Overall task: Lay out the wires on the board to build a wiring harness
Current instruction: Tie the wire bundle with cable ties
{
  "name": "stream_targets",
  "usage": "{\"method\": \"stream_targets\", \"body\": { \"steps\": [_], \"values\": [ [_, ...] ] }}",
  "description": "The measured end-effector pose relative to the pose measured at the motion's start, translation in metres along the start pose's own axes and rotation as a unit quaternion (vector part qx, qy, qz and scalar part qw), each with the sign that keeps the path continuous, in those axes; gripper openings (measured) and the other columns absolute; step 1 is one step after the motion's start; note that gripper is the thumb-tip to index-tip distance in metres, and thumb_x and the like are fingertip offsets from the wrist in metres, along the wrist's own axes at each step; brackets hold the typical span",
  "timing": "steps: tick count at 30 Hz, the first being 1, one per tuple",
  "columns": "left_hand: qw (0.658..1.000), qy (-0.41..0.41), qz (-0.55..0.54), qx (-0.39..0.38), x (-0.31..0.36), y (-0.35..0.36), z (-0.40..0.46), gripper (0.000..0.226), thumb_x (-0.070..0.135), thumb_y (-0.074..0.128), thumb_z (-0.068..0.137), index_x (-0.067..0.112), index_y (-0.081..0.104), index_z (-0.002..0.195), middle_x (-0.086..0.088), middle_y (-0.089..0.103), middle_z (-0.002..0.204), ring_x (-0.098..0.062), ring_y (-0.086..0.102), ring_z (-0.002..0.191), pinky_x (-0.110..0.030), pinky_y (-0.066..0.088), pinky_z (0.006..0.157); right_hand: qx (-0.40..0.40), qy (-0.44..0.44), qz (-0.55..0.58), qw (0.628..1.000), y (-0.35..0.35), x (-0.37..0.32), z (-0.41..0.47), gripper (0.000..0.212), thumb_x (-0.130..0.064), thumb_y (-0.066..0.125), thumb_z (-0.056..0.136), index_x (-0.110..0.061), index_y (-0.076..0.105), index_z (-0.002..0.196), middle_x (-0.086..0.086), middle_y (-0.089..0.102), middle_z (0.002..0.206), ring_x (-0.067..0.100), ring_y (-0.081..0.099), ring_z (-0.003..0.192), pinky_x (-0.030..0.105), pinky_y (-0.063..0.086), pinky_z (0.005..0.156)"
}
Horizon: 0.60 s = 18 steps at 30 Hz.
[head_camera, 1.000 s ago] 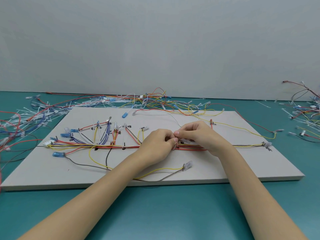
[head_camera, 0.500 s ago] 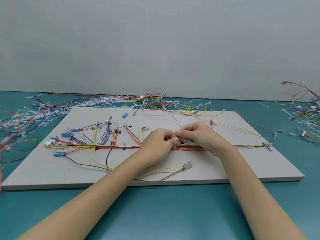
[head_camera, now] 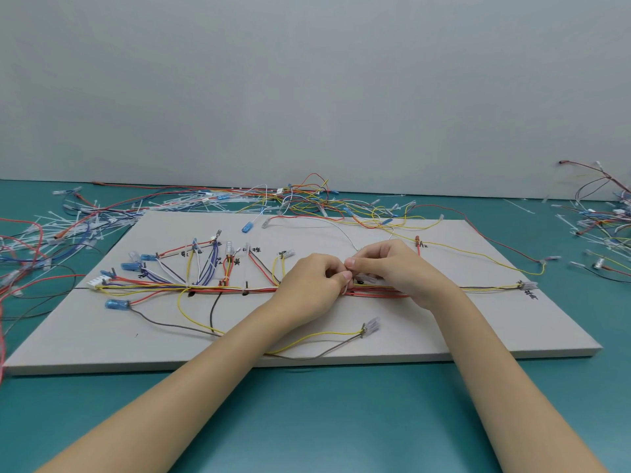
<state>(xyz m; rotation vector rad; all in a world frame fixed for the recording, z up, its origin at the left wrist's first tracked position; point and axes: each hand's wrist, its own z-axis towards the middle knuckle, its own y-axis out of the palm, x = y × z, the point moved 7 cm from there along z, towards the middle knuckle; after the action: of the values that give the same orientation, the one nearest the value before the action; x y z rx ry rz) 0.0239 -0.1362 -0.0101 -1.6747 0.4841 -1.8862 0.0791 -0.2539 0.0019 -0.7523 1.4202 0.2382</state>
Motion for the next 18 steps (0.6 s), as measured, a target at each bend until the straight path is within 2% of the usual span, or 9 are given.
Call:
{"method": "stream_targets", "body": {
  "steps": [4,8,10,12,14,16,18],
  "values": [
    [1.000,-0.001,0.001,0.003,-0.0008,0.0002,0.0008,0.032,0.024,0.057,0.091,0.024,0.063,0.060,0.004,0.068,0.071,-0.019,0.062,0.077,-0.041,0.050,0.081,0.010,0.003,-0.012,1.000,0.0009,0.0000,0.0002,0.014,-0.014,0.068,0.089,-0.008,0.072,0.078,-0.001,0.068,0.065,0.003,0.056,0.056,0.011,0.042,0.056],
    [1.000,-0.005,-0.018,0.025,-0.0020,-0.0015,-0.0006,0.026,0.029,0.063,0.088,0.020,0.066,0.064,0.007,0.062,0.060,-0.010,0.053,0.059,-0.032,0.044,0.064,0.017,0.004,-0.014,1.000,0.0023,-0.0025,-0.0014,0.016,-0.014,0.067,0.090,-0.009,0.070,0.075,0.001,0.063,0.064,0.010,0.049,0.059,0.015,0.040,0.055],
    [0.999,-0.007,-0.029,0.035,-0.0017,-0.0043,-0.0010,0.023,0.030,0.065,0.086,0.019,0.066,0.066,0.007,0.062,0.058,-0.007,0.051,0.056,-0.029,0.040,0.060,0.020,0.004,-0.015,1.000,0.0023,-0.0035,-0.0024,0.016,-0.013,0.067,0.090,-0.007,0.069,0.076,0.008,0.061,0.069,0.015,0.047,0.064,0.018,0.038,0.057],
    [0.999,-0.015,-0.044,0.025,-0.0022,-0.0063,-0.0006,0.021,0.028,0.065,0.087,0.018,0.068,0.069,0.003,0.066,0.064,-0.009,0.054,0.060,-0.029,0.043,0.064,0.014,0.000,-0.007,1.000,0.0033,-0.0049,-0.0035,0.015,-0.012,0.066,0.091,-0.004,0.069,0.079,0.017,0.060,0.077,0.021,0.045,0.070,0.024,0.036,0.060],
    [0.998,-0.024,-0.066,0.009,-0.0020,-0.0072,-0.0006,0.019,0.024,0.064,0.088,0.014,0.069,0.074,-0.004,0.071,0.072,-0.013,0.058,0.066,-0.034,0.048,0.070,0.010,-0.003,-0.002,1.000,0.0036,-0.0058,-0.0039,0.014,-0.012,0.066,0.091,-0.002,0.070,0.081,0.018,0.062,0.078,0.020,0.046,0.070,0.023,0.037,0.060],
    [0.997,-0.024,-0.075,0.003,-0.0007,-0.0072,-0.0009,0.019,0.022,0.064,0.089,0.011,0.069,0.074,-0.007,0.072,0.074,-0.017,0.061,0.069,-0.038,0.051,0.077,0.012,-0.003,0.008,1.000,0.0026,-0.0060,-0.0031,0.014,-0.011,0.066,0.090,-0.002,0.069,0.081,0.009,0.064,0.068,0.011,0.049,0.057,0.015,0.038,0.054],
    [0.998,-0.021,-0.064,0.006,0.0011,-0.0074,-0.0018,0.020,0.022,0.065,0.089,0.011,0.070,0.073,-0.005,0.072,0.072,-0.012,0.059,0.065,-0.036,0.052,0.075,0.014,-0.001,0.025,1.000,0.0011,-0.0052,-0.0023,0.014,-0.009,0.065,0.091,0.000,0.069,0.081,0.001,0.065,0.061,0.004,0.047,0.049,0.011,0.038,0.050]
  ]
}}
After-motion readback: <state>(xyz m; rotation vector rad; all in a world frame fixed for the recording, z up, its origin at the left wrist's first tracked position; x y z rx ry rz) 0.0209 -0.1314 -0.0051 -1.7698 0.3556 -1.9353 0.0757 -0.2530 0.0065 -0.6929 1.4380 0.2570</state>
